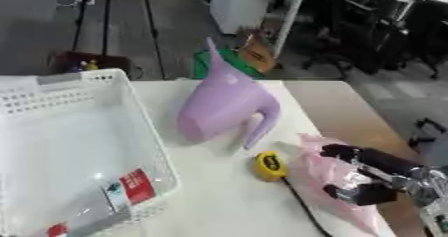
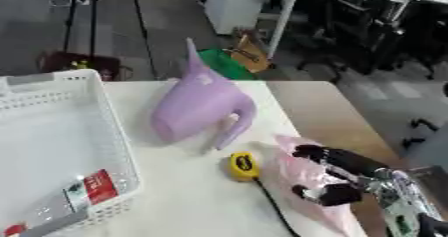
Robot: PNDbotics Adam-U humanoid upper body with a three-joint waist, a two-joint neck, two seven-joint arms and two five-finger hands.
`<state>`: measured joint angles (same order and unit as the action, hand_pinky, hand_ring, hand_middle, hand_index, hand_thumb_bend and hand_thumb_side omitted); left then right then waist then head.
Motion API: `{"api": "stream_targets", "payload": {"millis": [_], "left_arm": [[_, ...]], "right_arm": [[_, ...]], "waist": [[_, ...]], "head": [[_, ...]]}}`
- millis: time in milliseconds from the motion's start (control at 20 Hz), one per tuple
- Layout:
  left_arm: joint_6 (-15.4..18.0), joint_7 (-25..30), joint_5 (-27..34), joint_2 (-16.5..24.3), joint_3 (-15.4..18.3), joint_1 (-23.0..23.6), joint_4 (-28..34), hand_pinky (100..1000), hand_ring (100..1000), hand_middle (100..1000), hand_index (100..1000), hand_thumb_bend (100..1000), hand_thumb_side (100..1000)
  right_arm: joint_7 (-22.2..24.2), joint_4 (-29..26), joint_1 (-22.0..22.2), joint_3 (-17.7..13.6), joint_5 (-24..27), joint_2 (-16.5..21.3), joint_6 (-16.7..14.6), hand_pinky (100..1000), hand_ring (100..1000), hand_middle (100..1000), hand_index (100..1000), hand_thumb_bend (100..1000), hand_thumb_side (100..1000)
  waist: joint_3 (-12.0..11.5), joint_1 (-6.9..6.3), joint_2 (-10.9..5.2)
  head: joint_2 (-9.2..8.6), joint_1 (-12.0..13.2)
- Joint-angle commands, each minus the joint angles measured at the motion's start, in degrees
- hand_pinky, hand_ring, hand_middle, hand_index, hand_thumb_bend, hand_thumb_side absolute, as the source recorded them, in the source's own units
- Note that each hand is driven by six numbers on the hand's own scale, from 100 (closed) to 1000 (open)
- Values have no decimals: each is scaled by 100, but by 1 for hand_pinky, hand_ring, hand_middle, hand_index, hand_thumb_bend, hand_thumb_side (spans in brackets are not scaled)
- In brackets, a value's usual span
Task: Pick up objects on the table and place them in the box.
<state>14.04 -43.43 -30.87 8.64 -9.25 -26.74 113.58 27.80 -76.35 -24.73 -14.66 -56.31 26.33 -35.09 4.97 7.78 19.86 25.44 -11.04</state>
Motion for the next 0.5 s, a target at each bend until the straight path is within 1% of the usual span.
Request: {"api": "stream_targets", "payload": {"millis": [50, 200, 300, 400, 500], "left_arm": [[-19, 1, 4, 57, 9, -88, 101, 906, 946, 869, 774, 114, 1000], [-25, 1, 4, 48, 17, -107, 101, 906, 946, 869, 774, 114, 1000], [-30, 3, 5, 45, 18, -114, 101, 906, 947, 869, 774, 114, 1000], [-36, 5, 8, 42, 18, -125, 101, 906, 947, 870, 774, 114, 1000], [-48, 12, 16, 44, 13, -139, 101, 907, 948, 870, 775, 113, 1000]], "right_arm": [[-251, -326, -63, -118, -122, 171, -43, 912, 1000, 1000, 1000, 348, 828], [-573, -773, -48, -158, -181, 263, 18, 910, 1000, 1000, 1000, 343, 828], [-660, -930, -35, -145, -189, 284, 49, 910, 1000, 1000, 1000, 342, 828], [-722, -1070, -50, -133, -150, 331, 64, 909, 1000, 1000, 1000, 334, 829], [-799, -1232, -69, -156, -168, 374, 98, 908, 1000, 1000, 1000, 328, 825]], "waist": [[5, -32, -93], [-7, -56, -90], [-11, -64, -87], [-19, -78, -80], [-15, -100, -64]], "head": [[12, 148], [-4, 696], [-25, 870], [-87, 1150], [-132, 1276]]}}
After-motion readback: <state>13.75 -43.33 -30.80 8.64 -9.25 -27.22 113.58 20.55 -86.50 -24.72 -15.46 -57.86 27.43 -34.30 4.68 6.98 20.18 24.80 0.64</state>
